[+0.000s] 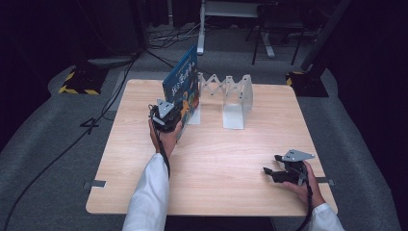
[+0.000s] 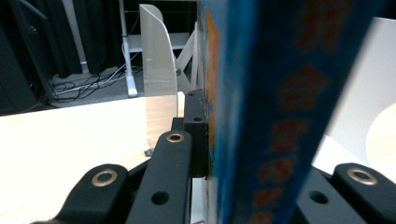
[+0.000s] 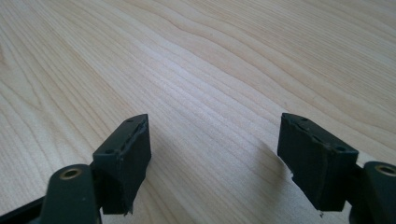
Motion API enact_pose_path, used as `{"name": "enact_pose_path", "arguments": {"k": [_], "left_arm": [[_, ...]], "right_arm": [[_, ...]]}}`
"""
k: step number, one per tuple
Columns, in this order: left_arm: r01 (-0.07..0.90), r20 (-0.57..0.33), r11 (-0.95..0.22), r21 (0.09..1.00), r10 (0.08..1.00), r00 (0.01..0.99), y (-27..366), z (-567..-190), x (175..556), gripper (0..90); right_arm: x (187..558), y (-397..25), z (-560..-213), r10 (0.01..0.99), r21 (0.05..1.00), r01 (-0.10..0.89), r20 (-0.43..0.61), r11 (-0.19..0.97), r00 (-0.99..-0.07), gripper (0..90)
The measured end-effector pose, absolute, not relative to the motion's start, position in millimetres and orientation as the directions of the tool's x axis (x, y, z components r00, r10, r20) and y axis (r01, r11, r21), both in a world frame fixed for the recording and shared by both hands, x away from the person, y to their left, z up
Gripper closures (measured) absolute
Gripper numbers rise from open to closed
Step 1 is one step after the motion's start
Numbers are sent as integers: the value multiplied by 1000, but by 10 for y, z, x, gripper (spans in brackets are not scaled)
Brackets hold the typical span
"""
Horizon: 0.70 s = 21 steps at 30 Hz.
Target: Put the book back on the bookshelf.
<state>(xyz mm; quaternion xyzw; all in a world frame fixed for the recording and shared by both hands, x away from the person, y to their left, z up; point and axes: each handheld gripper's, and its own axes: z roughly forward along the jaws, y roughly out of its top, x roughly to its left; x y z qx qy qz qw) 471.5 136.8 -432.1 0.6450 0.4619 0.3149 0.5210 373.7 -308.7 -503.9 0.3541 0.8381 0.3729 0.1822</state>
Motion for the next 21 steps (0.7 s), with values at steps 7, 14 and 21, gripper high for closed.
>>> {"name": "enact_pose_path", "arguments": {"k": [7, 14, 21], "left_arm": [[276, -97, -4, 961, 932, 349, 1327, -4327, 4790, 816], [277, -109, 14, 961, 937, 331, 1251, -4335, 4839, 796], [289, -136, 36, 957, 933, 334, 1264, -4352, 4824, 755]], "right_arm": [[3738, -3089, -5039, 729, 753, 460, -37, 470, -684, 266], [3735, -3088, -5039, 727, 755, 456, -40, 472, -685, 266], [3734, -3089, -5039, 727, 754, 457, -41, 472, -685, 272]]}}
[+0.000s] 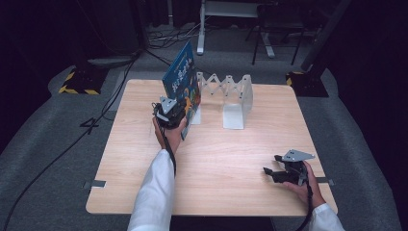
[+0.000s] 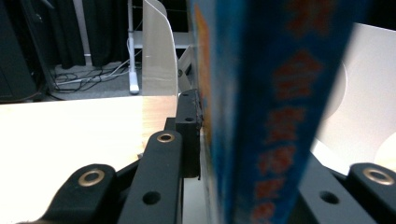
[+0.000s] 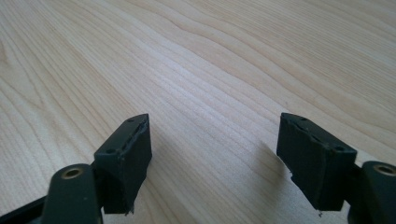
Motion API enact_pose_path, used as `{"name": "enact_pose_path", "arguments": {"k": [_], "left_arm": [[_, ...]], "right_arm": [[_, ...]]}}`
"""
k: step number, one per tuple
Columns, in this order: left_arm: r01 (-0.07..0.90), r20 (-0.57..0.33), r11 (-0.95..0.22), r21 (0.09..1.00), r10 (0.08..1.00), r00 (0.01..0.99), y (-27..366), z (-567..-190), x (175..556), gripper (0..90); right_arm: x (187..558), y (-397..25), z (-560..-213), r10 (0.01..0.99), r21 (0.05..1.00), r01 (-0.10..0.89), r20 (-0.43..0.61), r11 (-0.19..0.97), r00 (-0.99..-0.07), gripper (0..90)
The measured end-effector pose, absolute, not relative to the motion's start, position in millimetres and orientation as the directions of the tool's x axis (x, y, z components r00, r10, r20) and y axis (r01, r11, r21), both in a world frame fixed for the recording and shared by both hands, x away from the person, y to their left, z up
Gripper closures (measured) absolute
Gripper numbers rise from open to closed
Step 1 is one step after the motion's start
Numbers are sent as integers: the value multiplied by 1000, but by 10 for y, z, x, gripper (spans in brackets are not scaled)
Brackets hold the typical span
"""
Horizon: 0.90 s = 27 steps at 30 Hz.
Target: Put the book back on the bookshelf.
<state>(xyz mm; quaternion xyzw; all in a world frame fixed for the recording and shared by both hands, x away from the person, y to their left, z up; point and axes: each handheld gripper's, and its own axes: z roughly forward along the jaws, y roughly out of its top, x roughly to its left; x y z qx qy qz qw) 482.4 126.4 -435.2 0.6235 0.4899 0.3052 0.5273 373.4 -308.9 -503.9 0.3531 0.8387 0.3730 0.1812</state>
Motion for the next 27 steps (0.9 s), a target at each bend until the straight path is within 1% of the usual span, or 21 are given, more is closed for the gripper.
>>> {"name": "enact_pose_path", "arguments": {"k": [4, 7, 12, 20, 24, 27], "left_arm": [[289, -131, 28, 957, 931, 342, 1277, -4388, 4791, 745], [299, -154, 49, 953, 929, 337, 1311, -4421, 4775, 729], [306, -123, 10, 952, 927, 353, 1300, -4404, 4762, 719], [305, -135, 21, 952, 924, 358, 1324, -4425, 4757, 708], [313, -116, -4, 950, 924, 364, 1316, -4427, 4730, 706], [318, -110, -13, 948, 924, 367, 1304, -4456, 4714, 682]], "right_arm": [[3732, -3091, -5039, 724, 754, 455, -38, 473, -689, 282], [3734, -3091, -5039, 726, 753, 459, -36, 471, -686, 277], [3738, -3092, -5040, 728, 754, 461, -33, 468, -685, 270], [3733, -3090, -5039, 728, 753, 459, -38, 471, -684, 270], [3732, -3090, -5039, 728, 753, 459, -38, 471, -684, 269], [3736, -3093, -5040, 728, 753, 461, -34, 469, -684, 268]]}}
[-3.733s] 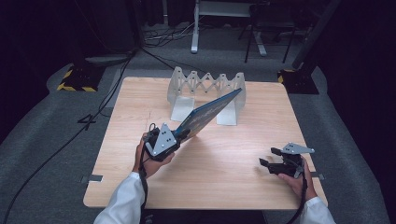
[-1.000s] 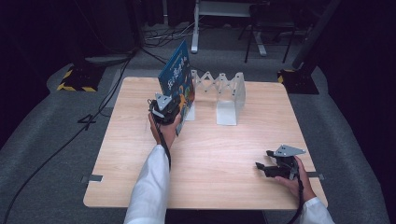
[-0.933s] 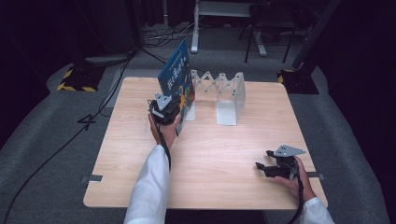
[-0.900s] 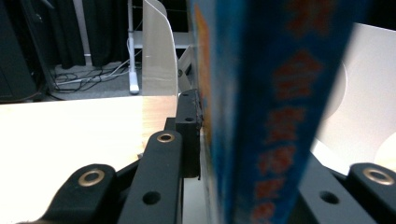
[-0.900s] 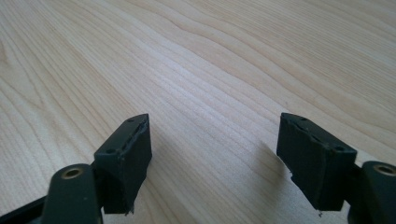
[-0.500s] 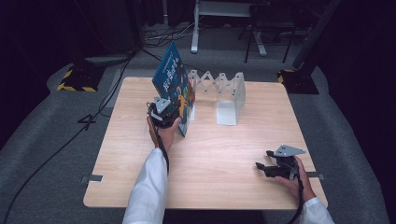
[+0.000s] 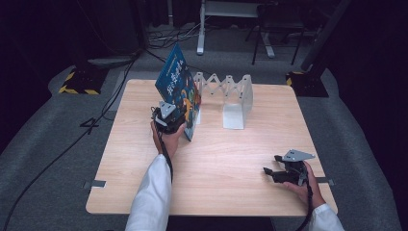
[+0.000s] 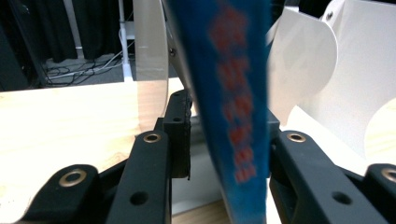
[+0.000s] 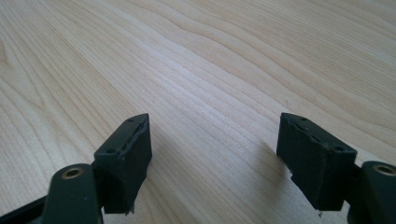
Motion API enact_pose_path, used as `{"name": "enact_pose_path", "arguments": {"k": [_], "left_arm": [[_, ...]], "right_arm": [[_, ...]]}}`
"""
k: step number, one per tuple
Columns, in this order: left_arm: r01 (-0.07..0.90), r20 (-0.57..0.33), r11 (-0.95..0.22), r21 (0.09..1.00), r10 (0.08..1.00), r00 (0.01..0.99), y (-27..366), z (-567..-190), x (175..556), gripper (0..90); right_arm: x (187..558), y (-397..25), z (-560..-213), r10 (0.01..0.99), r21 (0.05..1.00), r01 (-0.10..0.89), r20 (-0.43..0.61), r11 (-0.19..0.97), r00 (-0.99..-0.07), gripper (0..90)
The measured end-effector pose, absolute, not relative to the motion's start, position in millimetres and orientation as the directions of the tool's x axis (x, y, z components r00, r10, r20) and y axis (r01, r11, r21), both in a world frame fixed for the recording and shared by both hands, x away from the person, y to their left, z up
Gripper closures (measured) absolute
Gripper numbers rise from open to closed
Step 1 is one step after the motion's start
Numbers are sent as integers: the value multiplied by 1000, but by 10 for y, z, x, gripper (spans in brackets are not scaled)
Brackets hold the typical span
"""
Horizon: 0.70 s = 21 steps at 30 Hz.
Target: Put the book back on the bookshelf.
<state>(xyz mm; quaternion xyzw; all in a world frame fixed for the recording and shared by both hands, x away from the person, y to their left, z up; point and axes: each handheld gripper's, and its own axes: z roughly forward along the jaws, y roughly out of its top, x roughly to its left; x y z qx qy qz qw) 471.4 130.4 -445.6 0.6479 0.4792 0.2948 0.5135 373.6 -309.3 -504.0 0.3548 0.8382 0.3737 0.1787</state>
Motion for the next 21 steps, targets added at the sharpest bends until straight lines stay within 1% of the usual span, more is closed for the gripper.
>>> {"name": "enact_pose_path", "arguments": {"k": [5, 12, 15, 21], "left_arm": [[339, -125, -12, 941, 918, 377, 1284, -4532, 4707, 684], [354, -116, -29, 935, 917, 381, 1269, -4588, 4681, 685], [341, -122, -17, 940, 916, 383, 1286, -4558, 4654, 682], [319, -89, -46, 947, 914, 397, 1361, -4469, 4602, 692]], "right_arm": [[3735, -3092, -5039, 729, 753, 461, -37, 470, -684, 268], [3738, -3096, -5040, 729, 752, 464, -32, 468, -684, 267], [3744, -3098, -5041, 732, 751, 469, -27, 465, -681, 258], [3747, -3098, -5042, 735, 750, 475, -22, 460, -678, 246]]}}
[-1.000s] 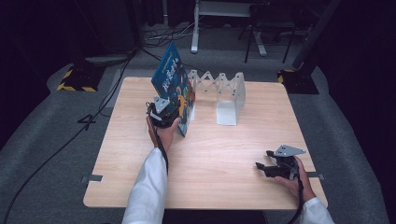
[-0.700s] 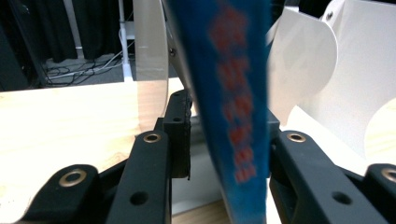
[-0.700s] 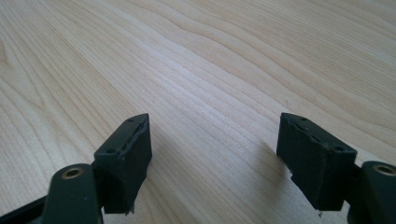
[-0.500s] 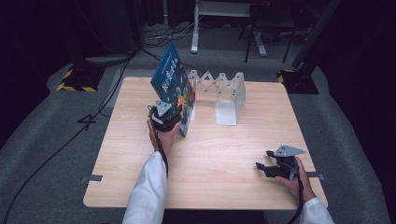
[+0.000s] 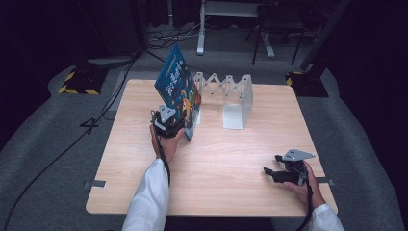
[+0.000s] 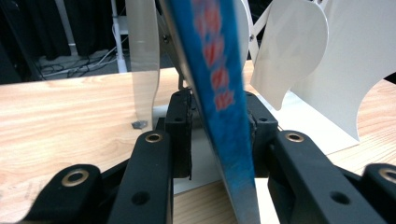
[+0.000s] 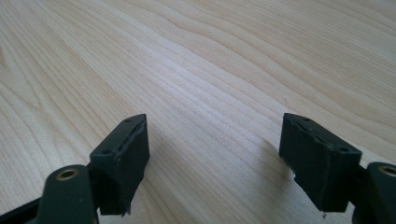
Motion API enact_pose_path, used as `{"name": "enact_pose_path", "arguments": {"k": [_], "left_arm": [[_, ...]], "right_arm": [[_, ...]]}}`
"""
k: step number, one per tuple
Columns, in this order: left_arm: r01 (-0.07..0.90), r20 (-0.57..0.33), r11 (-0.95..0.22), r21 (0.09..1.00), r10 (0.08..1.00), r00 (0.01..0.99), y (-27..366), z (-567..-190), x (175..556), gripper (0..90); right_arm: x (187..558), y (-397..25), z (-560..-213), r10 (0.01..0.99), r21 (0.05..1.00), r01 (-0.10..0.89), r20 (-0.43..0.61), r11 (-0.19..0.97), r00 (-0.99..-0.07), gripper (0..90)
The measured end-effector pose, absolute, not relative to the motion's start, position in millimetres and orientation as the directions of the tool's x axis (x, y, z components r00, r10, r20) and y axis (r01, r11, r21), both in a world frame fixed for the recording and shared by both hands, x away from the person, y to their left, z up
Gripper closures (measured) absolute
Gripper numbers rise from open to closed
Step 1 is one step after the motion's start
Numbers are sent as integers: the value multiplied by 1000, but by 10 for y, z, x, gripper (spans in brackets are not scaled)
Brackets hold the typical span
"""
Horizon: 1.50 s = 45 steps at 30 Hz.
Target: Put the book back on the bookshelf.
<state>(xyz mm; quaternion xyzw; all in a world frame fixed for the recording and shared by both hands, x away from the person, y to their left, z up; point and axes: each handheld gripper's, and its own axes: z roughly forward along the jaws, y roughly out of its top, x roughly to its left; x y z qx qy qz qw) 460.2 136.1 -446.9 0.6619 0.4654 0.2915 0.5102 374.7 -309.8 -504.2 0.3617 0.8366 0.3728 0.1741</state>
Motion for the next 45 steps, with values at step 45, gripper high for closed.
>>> {"name": "enact_pose_path", "arguments": {"k": [45], "left_arm": [[204, 154, -315, 927, 815, 558, 1789, -4003, 3986, 662]], "right_arm": [[3744, -3096, -4941, 765, 744, 499, -26, 445, -644, 271]]}}
